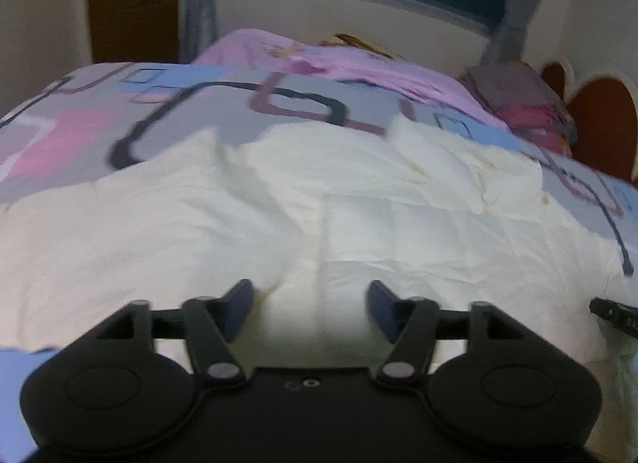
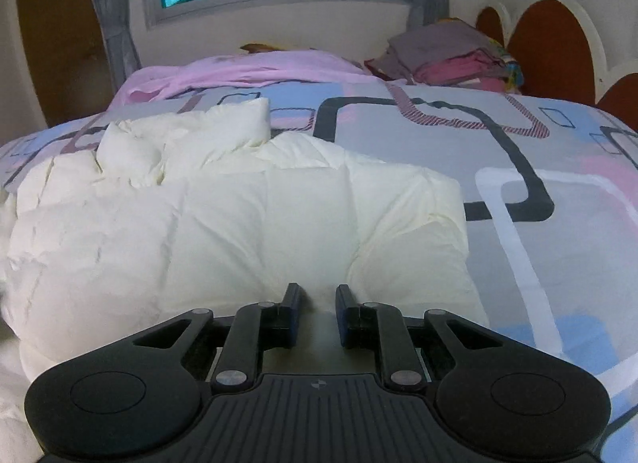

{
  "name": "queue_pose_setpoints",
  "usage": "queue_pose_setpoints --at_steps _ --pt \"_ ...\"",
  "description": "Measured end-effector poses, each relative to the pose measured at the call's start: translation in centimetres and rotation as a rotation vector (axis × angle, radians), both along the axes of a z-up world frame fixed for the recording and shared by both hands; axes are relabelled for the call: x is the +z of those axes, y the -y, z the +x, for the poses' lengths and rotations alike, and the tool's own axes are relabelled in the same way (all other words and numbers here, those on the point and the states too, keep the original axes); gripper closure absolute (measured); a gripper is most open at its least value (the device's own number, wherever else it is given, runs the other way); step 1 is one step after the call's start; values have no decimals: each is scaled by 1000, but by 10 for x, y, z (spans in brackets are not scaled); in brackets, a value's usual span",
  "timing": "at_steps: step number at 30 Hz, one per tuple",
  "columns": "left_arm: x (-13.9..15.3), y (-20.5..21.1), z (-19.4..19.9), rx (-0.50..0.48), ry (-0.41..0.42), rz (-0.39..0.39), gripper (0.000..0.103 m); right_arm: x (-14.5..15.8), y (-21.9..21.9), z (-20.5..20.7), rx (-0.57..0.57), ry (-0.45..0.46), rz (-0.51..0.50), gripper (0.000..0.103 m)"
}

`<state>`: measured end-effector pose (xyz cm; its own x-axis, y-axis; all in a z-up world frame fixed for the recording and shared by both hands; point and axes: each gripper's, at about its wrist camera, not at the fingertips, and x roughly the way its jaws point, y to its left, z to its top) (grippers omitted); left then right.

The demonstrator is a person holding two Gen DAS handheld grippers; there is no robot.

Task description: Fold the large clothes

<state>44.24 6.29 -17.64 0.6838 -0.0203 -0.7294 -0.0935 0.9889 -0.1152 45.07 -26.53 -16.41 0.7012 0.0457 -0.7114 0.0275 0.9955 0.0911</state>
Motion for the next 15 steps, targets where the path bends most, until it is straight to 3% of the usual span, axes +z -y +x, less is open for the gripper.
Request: queue_pose_setpoints --at_steps 1,2,3,7,15 --pt "4 -8 -5 15 6 -6 28 6 -6 -3 15 15 11 72" --pt "7 -18 -11 31 9 -7 28 12 -14 -6 31 32 21 54" --pt "10 -28 -16 50 8 -6 27 18 -23 -10 51 53 30 49" --pt "17 -74 -36 152 -6 -27 27 34 -67 -16 143 96 76 49" --pt "15 -162 -65 351 -27 -51 27 35 -155 -11 273 66 139 49"
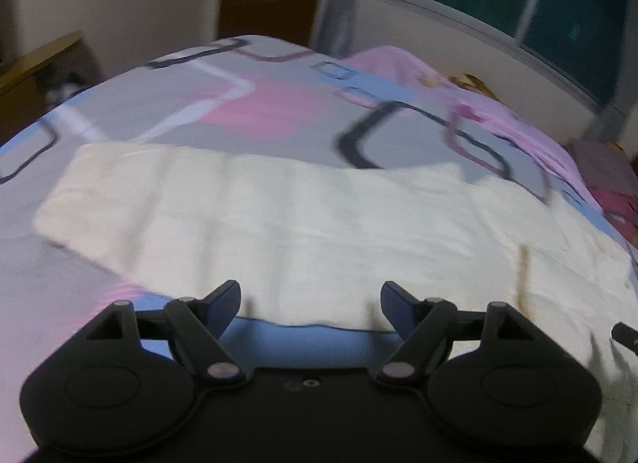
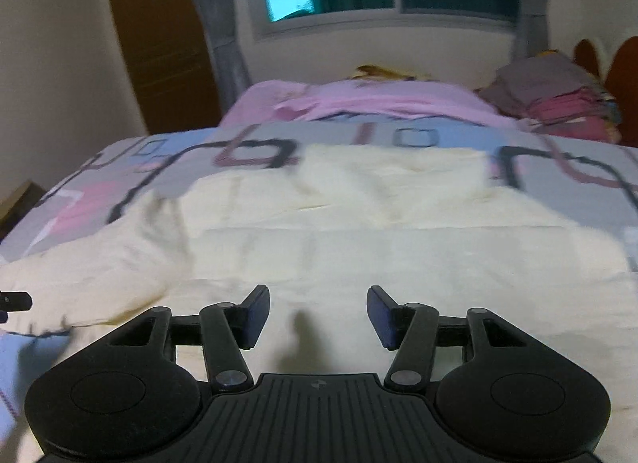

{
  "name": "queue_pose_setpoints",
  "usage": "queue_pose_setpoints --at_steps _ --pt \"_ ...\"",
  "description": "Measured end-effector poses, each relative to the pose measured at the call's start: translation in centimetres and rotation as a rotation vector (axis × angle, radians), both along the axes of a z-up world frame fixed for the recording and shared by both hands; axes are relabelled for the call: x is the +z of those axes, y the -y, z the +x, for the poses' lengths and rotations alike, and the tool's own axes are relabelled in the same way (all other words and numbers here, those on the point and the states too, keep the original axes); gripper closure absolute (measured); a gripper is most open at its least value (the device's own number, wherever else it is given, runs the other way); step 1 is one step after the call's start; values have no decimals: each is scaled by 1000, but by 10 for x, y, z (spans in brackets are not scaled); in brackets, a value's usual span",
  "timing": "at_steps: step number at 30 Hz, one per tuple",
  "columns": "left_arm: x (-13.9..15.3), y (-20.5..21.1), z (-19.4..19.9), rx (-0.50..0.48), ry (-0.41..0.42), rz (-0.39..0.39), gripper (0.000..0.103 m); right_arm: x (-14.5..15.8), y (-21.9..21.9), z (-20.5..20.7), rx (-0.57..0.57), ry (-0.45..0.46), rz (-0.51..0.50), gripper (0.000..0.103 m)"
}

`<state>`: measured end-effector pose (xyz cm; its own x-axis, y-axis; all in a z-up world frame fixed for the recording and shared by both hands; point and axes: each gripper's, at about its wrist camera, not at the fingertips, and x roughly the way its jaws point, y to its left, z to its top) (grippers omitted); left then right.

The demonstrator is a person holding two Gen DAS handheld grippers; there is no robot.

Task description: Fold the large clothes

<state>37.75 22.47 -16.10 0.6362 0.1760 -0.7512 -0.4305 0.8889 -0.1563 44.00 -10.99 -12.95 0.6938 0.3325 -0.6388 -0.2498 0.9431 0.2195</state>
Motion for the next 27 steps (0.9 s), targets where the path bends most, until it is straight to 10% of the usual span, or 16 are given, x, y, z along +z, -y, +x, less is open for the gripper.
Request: queue_pose_setpoints --at_steps 20,27 --pt "-46 -164 -45 367 49 -155 38 -29 -100 27 69 -69 -36 49" --pt "-51 -172 -39 378 123 -190 90 -35 -95 29 40 -71 -44 49"
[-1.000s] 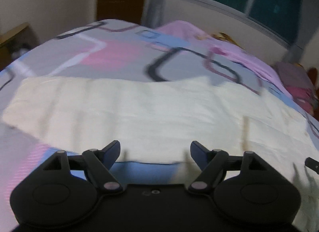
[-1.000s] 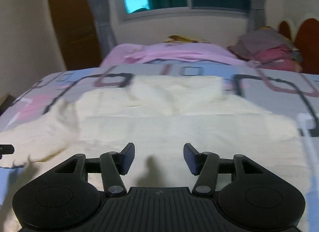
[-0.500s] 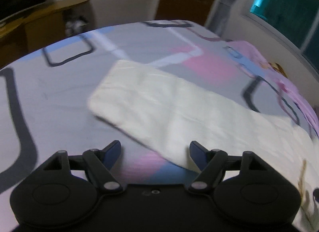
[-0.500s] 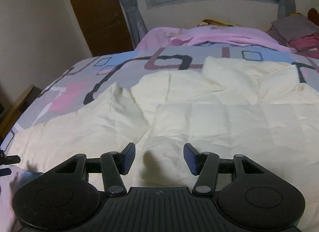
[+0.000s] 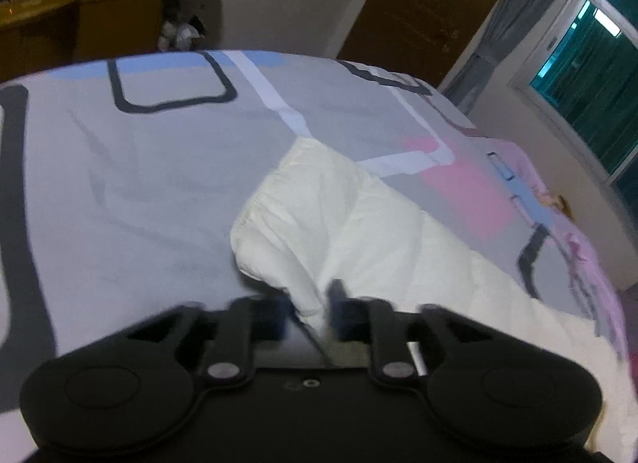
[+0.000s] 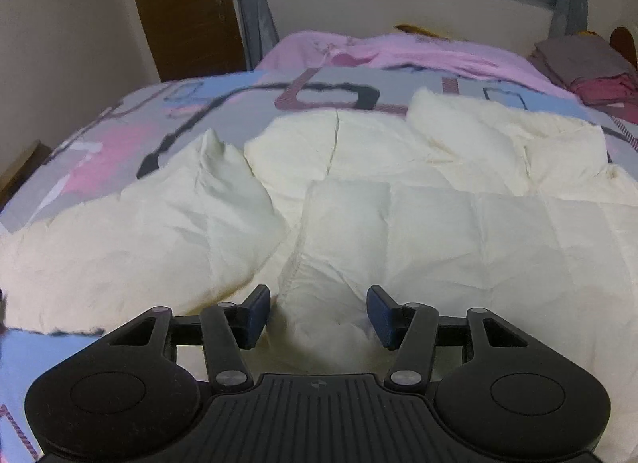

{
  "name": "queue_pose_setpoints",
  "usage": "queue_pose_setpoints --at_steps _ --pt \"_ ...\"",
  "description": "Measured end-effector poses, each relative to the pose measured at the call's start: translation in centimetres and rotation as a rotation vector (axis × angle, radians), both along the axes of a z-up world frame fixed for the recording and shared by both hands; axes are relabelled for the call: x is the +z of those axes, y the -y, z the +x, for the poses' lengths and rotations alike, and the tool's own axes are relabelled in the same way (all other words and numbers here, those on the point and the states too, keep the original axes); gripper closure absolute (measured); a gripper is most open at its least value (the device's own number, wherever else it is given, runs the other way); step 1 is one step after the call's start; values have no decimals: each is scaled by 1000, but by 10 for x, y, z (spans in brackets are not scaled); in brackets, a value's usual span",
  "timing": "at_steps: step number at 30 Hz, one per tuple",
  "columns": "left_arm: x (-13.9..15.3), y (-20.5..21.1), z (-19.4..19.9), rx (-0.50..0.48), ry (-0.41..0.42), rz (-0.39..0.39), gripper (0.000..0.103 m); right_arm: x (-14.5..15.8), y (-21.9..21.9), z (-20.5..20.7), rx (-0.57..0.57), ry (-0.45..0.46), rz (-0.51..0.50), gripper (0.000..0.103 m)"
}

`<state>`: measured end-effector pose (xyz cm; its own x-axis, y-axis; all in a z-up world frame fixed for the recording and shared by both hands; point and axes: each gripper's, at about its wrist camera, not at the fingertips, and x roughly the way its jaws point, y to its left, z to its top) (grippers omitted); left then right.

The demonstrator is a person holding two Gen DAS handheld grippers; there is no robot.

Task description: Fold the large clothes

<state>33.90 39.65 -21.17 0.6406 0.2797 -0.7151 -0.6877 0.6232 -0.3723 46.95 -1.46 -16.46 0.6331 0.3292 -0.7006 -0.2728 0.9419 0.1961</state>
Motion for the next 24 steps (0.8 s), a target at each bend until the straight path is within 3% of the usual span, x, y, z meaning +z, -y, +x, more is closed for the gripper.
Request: queue_pose_setpoints --at_steps 4,9,16,24 --pt "16 14 2 -30 29 73 96 -13 1 8 14 -58 -22 49" --pt "61 46 6 -145 131 162 97 6 15 3 -7 -26 50 49" --pt "115 141 32 -423 272 241 97 32 51 -13 -55 5 112 49" --pt "107 294 73 -808 298 250 97 51 122 -32 -145 34 121 49"
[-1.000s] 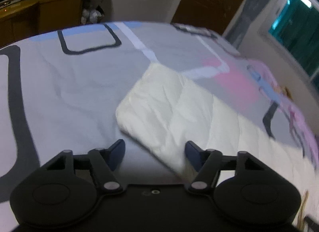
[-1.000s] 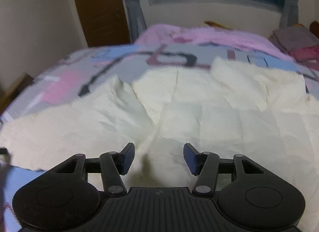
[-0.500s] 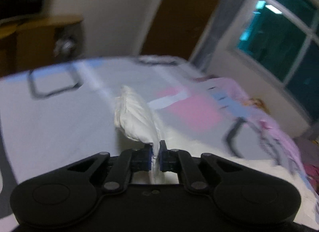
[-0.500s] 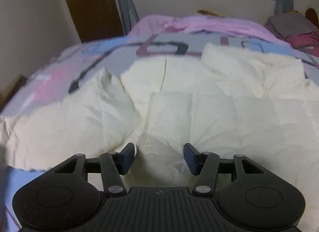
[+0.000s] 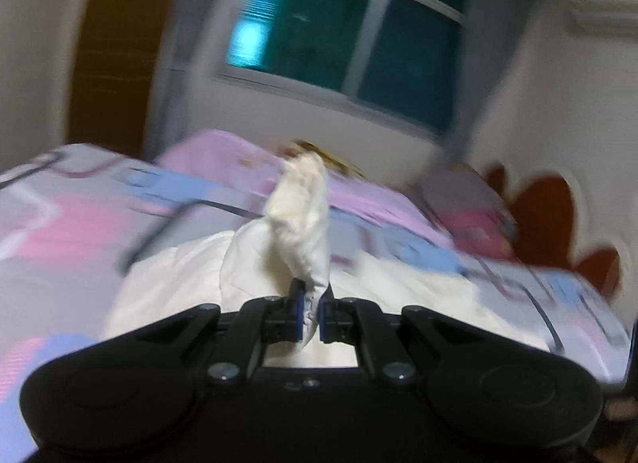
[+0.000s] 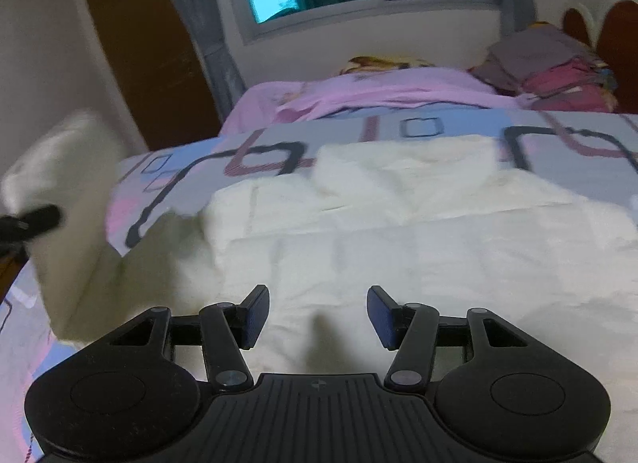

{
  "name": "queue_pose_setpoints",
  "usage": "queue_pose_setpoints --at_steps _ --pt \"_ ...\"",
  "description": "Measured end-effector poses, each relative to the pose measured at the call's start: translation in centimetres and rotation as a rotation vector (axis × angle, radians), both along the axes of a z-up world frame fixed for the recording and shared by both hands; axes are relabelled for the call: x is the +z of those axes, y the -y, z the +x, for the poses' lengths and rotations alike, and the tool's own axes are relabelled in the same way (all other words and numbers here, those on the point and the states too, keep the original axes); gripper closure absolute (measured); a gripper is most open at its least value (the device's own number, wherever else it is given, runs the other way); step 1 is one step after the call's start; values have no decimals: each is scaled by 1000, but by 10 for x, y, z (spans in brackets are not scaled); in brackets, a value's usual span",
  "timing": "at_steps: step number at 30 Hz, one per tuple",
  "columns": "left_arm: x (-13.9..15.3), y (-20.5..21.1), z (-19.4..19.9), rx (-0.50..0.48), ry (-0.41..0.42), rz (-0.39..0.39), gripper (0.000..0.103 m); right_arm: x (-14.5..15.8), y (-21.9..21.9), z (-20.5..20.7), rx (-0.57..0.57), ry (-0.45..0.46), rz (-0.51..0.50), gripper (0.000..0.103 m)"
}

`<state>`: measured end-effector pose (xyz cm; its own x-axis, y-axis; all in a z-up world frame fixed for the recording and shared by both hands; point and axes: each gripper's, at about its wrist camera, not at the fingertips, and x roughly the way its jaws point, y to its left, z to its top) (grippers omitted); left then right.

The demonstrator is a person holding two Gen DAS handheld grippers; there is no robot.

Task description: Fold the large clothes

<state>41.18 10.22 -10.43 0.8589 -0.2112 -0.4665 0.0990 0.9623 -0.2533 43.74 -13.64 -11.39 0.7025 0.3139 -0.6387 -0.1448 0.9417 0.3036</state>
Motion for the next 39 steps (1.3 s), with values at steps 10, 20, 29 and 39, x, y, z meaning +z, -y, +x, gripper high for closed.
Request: queue_pose_setpoints --at_steps 10,20,29,39 --pt "-67 104 18 -207 -186 158 70 -6 60 -7 -52 -39 66 49" --pt "-44 45 -22 -37 -109 249 29 -19 26 12 56 -96 155 49" --pt "-54 -13 -28 152 -210 269 29 -46 -14 33 96 -188 179 49" --pt "-73 -23 -31 168 -244 332 29 -11 -14 24 70 -39 143 90"
